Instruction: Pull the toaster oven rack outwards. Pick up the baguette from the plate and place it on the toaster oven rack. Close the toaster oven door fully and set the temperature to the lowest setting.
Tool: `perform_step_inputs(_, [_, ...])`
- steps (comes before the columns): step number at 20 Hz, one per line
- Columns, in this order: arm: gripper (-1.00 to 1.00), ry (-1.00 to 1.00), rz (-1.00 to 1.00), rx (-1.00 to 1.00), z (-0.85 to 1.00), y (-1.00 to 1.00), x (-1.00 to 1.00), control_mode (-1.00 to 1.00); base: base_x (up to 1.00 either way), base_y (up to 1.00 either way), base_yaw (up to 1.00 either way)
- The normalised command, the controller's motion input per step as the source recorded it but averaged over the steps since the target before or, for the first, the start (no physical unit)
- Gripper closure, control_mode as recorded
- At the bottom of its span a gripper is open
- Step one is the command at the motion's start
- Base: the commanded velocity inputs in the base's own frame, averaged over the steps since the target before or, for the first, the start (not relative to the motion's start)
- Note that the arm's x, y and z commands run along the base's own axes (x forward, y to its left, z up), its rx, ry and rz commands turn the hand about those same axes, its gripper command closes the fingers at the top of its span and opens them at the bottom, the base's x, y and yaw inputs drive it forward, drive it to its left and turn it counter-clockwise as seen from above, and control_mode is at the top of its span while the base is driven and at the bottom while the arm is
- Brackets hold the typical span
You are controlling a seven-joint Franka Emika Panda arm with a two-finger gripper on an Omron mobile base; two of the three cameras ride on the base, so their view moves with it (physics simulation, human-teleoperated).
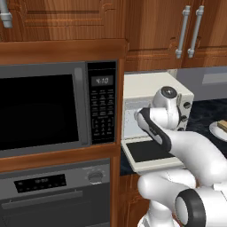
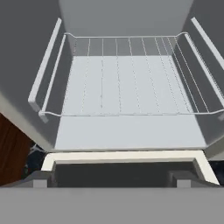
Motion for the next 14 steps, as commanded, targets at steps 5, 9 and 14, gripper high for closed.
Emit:
perform_step_inputs(5, [-1.00, 0.00, 0.00, 0.00, -0.11, -0.11, 0.42, -1.00, 0.00, 0.00, 0.00])
perform_step_inputs(9, [-1.00, 0.00, 0.00, 0.00, -0.36, -0.05, 0.24, -1.00, 0.00, 0.00, 0.00])
perform_step_inputs(14, [-1.00, 0.00, 0.00, 0.00, -0.31, -0.03, 0.32, -1.00, 0.00, 0.00, 0.00])
